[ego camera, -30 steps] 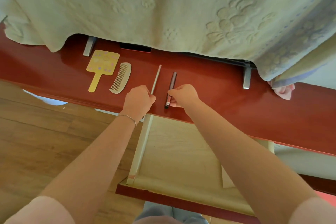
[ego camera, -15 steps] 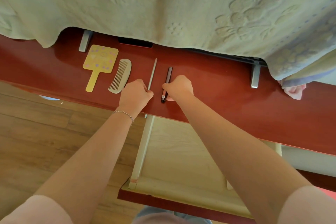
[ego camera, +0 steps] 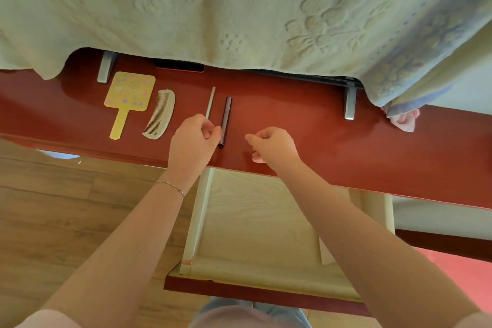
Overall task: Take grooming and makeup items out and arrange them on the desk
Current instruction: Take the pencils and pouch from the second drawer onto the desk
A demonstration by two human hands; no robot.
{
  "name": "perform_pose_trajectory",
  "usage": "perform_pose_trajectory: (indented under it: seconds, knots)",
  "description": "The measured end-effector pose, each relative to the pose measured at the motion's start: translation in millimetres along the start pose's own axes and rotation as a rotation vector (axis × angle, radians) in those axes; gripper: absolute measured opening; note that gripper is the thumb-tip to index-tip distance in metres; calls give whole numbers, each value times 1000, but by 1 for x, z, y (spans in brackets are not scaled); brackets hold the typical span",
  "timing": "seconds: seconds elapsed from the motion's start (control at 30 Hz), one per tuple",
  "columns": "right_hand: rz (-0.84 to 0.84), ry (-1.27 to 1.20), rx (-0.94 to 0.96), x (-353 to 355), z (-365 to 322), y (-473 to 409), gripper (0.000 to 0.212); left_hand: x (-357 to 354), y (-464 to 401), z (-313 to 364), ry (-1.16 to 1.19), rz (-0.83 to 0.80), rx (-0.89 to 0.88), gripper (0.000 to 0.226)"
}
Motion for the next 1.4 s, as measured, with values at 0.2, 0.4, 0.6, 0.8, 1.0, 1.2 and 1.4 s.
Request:
perform_pose_trajectory:
  seconds: [0.2, 0.4, 0.6, 0.8, 1.0, 1.2, 1.4]
  knots:
    - [-95, -207, -99, 44, 97, 49, 13, -51, 66, 49, 153, -346, -171, 21]
    - [29, -271, -371, 66, 203, 74, 10, -135, 119, 41, 105, -791, 76, 34]
    - [132, 24, -363, 51, 241, 73, 39, -188, 145, 32, 208, -887, 435, 28]
    - [150, 167, -433, 41, 251, 54, 41, -220, 160, 25, 425, -733, 745, 12]
    - [137, 78, -509, 38, 265, 42, 35, -234, 169, 22, 568, -668, 859, 11]
    - [133, -12, -576, 42, 270, 40, 23, -229, 167, 21, 559, -586, 818, 7]
    - [53, -211, -562, 45, 261, 48, 11, -199, 150, 14, 485, -702, 759, 4]
Point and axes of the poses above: each hand's wrist, its own y-axis away from the middle knuckle, its own x-axis out of the back of the hand, z = x × y, the point moved 2 cm from there along -y, towards the middle knuckle, and after that the axes turned 10 degrees about y, right-handed, at the moved point
